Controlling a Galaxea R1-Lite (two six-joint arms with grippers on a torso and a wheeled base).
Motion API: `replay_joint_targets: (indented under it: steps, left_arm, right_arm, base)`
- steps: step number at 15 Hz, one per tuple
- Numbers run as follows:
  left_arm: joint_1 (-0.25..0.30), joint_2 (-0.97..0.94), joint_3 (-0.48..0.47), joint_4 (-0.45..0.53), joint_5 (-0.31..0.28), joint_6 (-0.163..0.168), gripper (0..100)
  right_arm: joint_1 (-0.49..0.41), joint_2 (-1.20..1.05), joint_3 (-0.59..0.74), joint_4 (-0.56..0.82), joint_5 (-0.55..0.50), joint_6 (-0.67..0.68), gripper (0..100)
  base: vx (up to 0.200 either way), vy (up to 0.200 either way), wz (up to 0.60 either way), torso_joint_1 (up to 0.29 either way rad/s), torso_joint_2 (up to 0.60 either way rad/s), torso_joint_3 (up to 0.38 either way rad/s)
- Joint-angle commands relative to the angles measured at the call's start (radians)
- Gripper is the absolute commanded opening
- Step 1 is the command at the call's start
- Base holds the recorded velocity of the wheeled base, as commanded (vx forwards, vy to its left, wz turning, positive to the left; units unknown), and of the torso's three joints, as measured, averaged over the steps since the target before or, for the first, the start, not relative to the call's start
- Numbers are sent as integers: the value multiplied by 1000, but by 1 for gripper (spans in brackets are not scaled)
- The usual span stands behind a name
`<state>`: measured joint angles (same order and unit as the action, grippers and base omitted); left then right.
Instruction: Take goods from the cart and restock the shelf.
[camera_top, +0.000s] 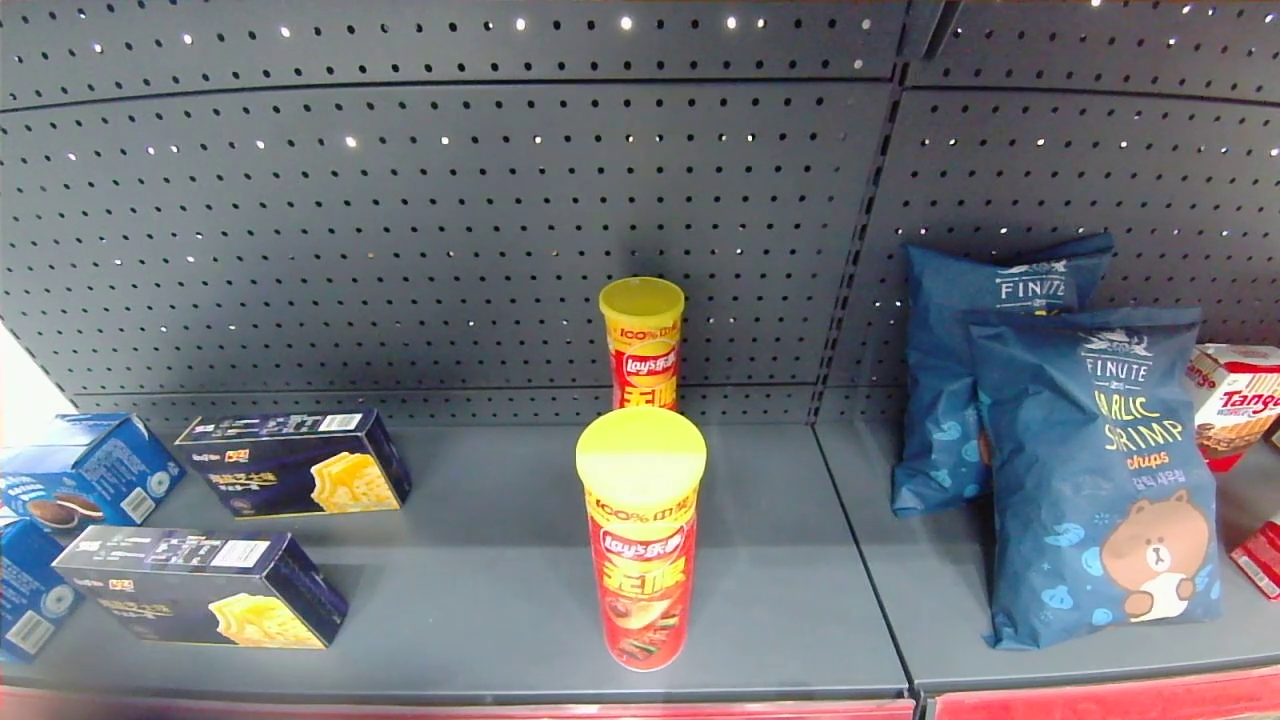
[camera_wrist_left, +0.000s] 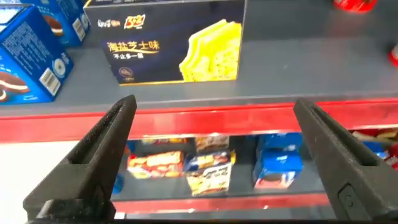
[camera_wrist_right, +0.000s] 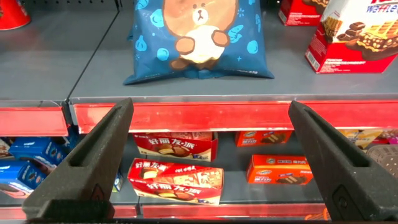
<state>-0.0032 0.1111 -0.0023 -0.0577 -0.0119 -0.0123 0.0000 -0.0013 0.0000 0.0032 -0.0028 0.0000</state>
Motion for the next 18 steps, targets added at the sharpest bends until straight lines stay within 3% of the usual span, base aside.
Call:
replay_joint_targets:
  steps: [1,2,3,5,6,7,12,18]
  left_arm:
    - [28,-44,2,2,44,-8,100]
    - [29,-47,2,59,90,-3,100]
    - [28,-48,-2,70,93,-1,100]
    - [12,-53,1,61,36,11,100]
    - [0,-108,2,58,-22,54,100]
    - [2,-111,2,59,-26,61,100]
    - [2,-111,2,59,-19,41,100]
    - [2,-111,2,59,-17,41,100]
  right_arm:
    - [0,1,0,0,0,0,100]
    - [0,1,0,0,0,0,100]
    - [0,1,0,0,0,0,100]
    - [0,1,0,0,0,0,100]
    - [0,1,0,0,0,0,100]
    - [0,1,0,0,1,0,100]
    - [0,1,0,0,0,0,100]
    - [0,1,0,0,0,0,100]
  base:
    - [0,0,0,0,0,0]
    - [0,0,0,0,0,0]
    - [0,0,0,0,0,0]
    - [0,0,0,0,0,0]
    - [0,0,0,0,0,0]
    - [0,0,0,0,0,0]
    - [0,0,0,0,0,0]
    - [0,0,0,0,0,0]
